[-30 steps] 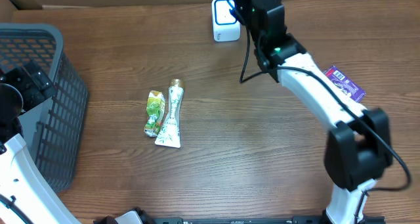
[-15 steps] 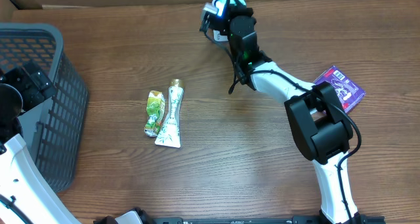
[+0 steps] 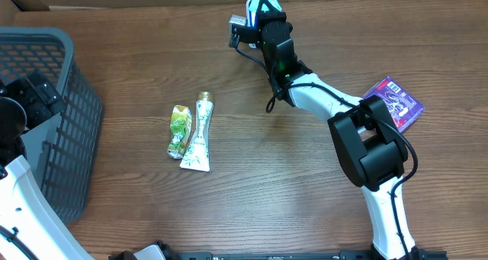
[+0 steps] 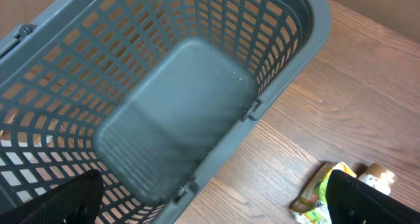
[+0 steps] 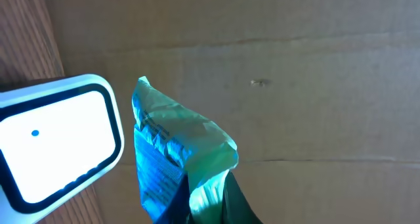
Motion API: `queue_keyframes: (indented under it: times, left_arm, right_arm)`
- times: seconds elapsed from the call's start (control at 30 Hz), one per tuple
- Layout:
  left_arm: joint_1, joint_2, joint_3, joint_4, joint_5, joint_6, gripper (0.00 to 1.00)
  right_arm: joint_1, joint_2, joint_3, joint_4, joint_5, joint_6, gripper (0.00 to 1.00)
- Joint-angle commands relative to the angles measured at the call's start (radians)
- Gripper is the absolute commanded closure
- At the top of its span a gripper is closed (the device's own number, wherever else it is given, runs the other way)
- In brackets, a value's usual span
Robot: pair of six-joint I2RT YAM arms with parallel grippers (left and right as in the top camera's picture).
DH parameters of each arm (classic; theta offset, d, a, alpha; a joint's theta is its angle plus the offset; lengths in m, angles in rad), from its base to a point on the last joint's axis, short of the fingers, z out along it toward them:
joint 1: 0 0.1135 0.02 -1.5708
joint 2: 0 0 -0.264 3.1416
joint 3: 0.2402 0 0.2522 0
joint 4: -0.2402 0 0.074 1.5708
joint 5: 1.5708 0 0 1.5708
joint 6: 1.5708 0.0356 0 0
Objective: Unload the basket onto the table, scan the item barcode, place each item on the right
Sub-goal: 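Hold the wipes pack in front of the scanner window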
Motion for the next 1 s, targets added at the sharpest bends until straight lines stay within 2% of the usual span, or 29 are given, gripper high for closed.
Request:
queue_keyframes:
  times: [0.0,0.43,0.7,0.97]
  left_arm:
    - [0.002,0.000,0.011,0.002,-0.006,-0.010,0.00]
    - [0.002,0.000,0.011,0.002,-0.006,-0.010,0.00]
    - [0.002,0.000,0.011,0.002,-0.006,-0.010,0.00]
    - [0.002,0.000,0.011,0.002,-0.006,-0.010,0.00]
  right_arm:
    - [-0.013,-0.003,0.009,-0.011,0.000,-0.002,0.96]
    - [-0.029,-0.003,0.009,-0.117,0.000,0.034,0.96]
    - [-0.028,-0.003,0.009,-0.100,0.000,0.033,0.96]
    - [-0.028,-0.003,0.009,-0.006,0.011,0.026,0.96]
